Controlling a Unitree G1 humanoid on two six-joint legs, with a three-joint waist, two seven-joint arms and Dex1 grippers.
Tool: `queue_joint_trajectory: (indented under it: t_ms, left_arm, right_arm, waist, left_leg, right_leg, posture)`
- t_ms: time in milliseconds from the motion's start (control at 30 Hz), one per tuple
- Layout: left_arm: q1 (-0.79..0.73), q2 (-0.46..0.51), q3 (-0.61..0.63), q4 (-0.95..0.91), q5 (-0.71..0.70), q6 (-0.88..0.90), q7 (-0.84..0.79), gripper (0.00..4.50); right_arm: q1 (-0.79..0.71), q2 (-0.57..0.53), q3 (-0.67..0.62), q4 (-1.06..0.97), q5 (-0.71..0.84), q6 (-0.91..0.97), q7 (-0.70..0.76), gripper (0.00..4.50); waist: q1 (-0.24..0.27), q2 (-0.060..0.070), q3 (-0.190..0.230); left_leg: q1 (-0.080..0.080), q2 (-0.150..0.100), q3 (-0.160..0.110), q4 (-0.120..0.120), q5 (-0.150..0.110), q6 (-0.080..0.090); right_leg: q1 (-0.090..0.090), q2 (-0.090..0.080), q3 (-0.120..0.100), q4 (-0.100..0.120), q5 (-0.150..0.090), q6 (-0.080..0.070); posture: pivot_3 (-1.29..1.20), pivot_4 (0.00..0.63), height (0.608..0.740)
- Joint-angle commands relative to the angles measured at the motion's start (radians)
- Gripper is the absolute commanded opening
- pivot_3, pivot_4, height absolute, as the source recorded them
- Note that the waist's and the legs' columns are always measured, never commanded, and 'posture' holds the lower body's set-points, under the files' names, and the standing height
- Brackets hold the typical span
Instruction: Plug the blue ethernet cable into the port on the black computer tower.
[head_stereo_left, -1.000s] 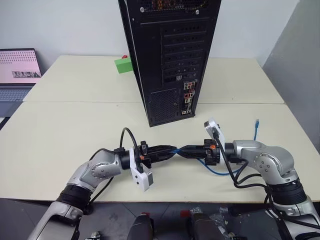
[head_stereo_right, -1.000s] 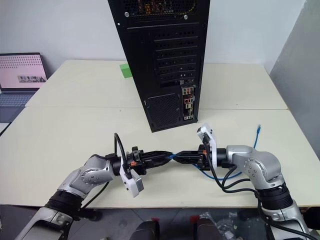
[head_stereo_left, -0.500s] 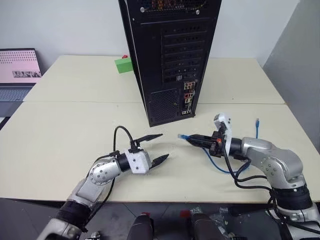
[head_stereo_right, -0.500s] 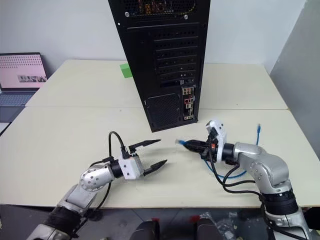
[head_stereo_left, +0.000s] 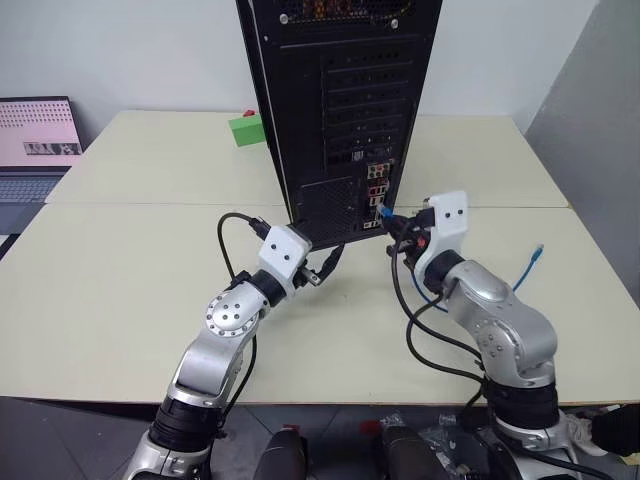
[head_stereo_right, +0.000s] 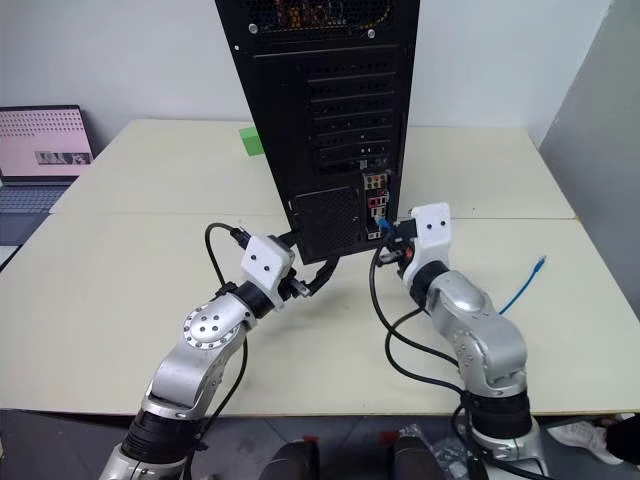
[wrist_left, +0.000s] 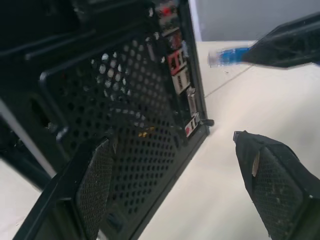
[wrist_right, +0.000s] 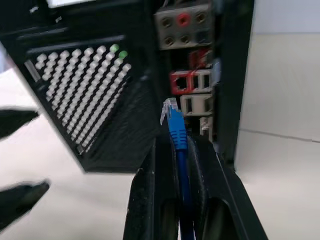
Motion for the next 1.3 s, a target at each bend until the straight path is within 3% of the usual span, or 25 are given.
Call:
queue_joint_trajectory:
  t_ms: [33,1300]
  left_arm:
    - [-0.027,-0.035,0.027,-0.072,-0.049,0.049,-0.005,3.93]
    - [-0.033,-0.062,0.043,-0.074,-0.038,0.056,-0.018,3.93]
  right_arm:
    - [-0.038,0.047,0.000,0.017,-0.039,-0.045,-0.054,0.00]
    - [-0.114,0.091,0.000,0.179,-0.087,-0.158,-0.034,0.00]
  waist:
    - [0.000,0.000,0.000]
    - [0.000,0.000,0.000]
  left_leg:
    - [0.000,0.000,0.000,0.000,0.000,0.000]
    - [0.000,0.000,0.001,0.000,0.000,0.000]
  right_leg:
    - [0.000,0.000,0.000,0.000,0.000,0.000]
    - [-0.001,0.000,0.001,0.000,0.000,0.000]
  posture:
    - [0.00,0.150,0.740]
    - [0.00,0.150,0.740]
